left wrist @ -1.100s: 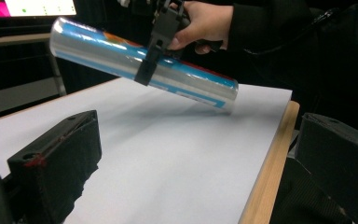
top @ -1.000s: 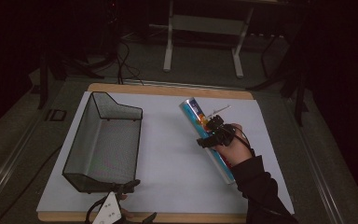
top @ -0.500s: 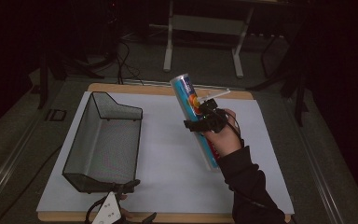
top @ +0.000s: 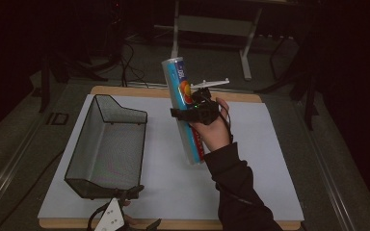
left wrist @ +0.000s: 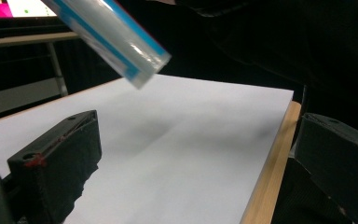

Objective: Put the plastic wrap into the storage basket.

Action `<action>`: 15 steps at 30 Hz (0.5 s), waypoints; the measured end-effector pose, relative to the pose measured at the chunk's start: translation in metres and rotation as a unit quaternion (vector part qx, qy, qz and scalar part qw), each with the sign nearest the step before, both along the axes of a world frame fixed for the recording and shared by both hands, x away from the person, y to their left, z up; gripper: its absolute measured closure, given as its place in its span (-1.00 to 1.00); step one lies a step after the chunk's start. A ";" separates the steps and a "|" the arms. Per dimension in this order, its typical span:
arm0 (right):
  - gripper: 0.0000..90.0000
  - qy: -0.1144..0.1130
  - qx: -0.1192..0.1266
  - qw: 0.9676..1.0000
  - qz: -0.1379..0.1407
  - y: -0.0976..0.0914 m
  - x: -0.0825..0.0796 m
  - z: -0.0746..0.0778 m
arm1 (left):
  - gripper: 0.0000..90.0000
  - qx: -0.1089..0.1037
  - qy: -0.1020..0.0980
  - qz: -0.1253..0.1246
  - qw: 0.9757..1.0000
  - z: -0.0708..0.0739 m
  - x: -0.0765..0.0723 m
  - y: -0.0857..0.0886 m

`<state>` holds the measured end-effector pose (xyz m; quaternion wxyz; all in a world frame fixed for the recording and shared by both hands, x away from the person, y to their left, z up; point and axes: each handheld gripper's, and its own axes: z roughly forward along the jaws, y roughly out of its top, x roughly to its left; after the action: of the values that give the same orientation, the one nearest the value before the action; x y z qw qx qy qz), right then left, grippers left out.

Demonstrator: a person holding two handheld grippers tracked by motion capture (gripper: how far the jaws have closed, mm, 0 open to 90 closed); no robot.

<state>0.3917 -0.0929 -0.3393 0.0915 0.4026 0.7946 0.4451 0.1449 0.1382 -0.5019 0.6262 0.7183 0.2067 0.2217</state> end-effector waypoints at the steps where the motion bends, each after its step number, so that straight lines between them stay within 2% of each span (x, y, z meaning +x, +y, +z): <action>1: -0.30 0.002 0.009 1.000 -0.002 0.004 0.000 0.001 | -0.98 0.001 0.000 0.000 1.000 0.000 0.000 0.000; 8: -0.30 0.002 0.066 0.998 0.003 0.033 0.002 0.010 | -0.98 0.009 0.000 0.004 1.000 -0.002 0.001 0.001; 11: -0.30 0.003 0.097 0.995 -0.001 0.046 0.002 0.010 | -0.99 0.010 0.000 0.006 1.000 -0.003 0.001 0.001; 15: -0.30 0.021 0.130 0.991 -0.004 0.064 0.001 0.006 | -0.98 0.014 -0.002 0.007 1.000 -0.004 0.001 0.001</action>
<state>0.3932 -0.0289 -0.3334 0.0236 0.4235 0.7299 0.5360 0.1461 0.1392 -0.5055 0.6152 0.7248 0.2073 0.2308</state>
